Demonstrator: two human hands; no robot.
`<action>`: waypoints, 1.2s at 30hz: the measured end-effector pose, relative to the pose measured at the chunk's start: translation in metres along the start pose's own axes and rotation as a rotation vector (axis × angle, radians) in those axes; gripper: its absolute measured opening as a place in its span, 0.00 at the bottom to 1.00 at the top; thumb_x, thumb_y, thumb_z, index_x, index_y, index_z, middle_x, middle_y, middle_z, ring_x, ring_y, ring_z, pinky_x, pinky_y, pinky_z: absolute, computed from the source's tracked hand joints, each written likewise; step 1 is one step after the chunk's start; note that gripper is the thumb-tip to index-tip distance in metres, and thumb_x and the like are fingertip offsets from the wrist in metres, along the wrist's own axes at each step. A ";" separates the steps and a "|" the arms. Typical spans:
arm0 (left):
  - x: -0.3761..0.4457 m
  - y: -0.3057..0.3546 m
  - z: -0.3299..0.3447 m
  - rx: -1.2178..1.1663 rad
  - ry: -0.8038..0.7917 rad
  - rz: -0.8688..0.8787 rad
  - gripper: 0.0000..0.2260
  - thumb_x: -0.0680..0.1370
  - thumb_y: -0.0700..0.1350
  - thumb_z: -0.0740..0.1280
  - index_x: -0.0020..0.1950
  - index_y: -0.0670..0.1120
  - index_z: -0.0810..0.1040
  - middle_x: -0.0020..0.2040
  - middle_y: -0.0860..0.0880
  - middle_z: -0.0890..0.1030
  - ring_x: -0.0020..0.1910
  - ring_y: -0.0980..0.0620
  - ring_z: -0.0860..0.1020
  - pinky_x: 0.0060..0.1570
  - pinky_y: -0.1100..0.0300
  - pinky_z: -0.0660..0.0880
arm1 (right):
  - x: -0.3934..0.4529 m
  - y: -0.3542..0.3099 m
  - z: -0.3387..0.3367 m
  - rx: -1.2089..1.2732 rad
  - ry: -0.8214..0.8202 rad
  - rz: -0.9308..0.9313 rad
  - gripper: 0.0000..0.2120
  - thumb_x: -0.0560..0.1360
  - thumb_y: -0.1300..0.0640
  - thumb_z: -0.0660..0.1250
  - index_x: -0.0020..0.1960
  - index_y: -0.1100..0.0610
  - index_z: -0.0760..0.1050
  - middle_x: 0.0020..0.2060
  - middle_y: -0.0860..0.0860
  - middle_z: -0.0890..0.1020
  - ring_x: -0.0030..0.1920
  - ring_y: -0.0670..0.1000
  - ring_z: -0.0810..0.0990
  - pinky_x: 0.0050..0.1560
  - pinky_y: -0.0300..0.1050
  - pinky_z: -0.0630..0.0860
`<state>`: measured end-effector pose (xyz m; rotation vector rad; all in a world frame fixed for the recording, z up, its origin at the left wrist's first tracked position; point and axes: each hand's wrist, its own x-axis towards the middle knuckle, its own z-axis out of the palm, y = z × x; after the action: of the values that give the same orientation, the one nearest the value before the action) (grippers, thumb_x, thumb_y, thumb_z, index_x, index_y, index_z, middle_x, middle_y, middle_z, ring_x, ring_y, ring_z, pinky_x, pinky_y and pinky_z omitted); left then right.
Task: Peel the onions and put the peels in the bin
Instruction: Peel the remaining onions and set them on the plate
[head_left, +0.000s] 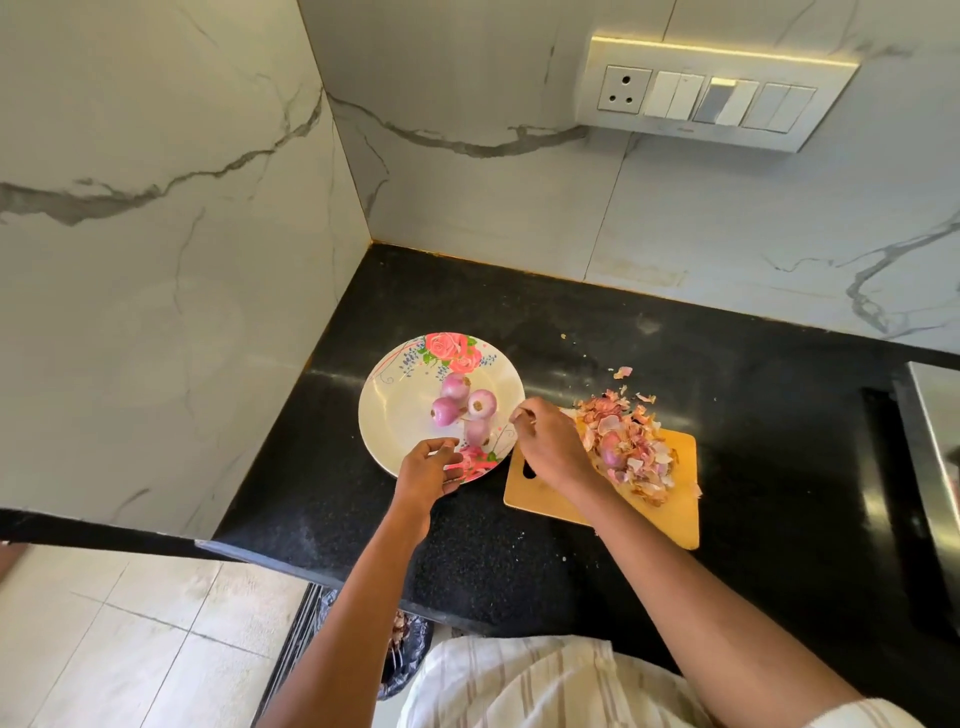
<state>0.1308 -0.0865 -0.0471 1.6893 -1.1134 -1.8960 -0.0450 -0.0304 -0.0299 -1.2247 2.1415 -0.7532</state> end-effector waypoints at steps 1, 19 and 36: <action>0.000 0.000 0.002 0.008 -0.006 0.008 0.11 0.85 0.46 0.63 0.64 0.43 0.76 0.52 0.45 0.84 0.47 0.49 0.83 0.48 0.57 0.80 | -0.003 0.004 -0.006 0.020 0.016 0.015 0.11 0.85 0.54 0.59 0.58 0.59 0.77 0.52 0.53 0.81 0.51 0.51 0.80 0.49 0.46 0.78; -0.018 0.009 0.139 0.370 -0.359 0.097 0.08 0.84 0.43 0.63 0.61 0.46 0.77 0.56 0.44 0.83 0.47 0.49 0.83 0.43 0.59 0.78 | -0.049 0.093 -0.062 -0.476 0.121 0.078 0.27 0.76 0.49 0.73 0.72 0.46 0.67 0.63 0.53 0.71 0.60 0.54 0.73 0.61 0.48 0.73; -0.038 0.007 0.159 0.082 -0.430 0.043 0.11 0.86 0.49 0.59 0.63 0.47 0.77 0.56 0.46 0.86 0.55 0.47 0.84 0.55 0.52 0.81 | -0.060 0.086 -0.080 0.573 0.155 0.139 0.16 0.76 0.47 0.74 0.63 0.42 0.78 0.54 0.41 0.83 0.54 0.41 0.82 0.56 0.40 0.79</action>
<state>-0.0134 -0.0143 -0.0216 1.3131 -1.3849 -2.2782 -0.1243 0.0747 -0.0244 -0.7276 1.9003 -1.3159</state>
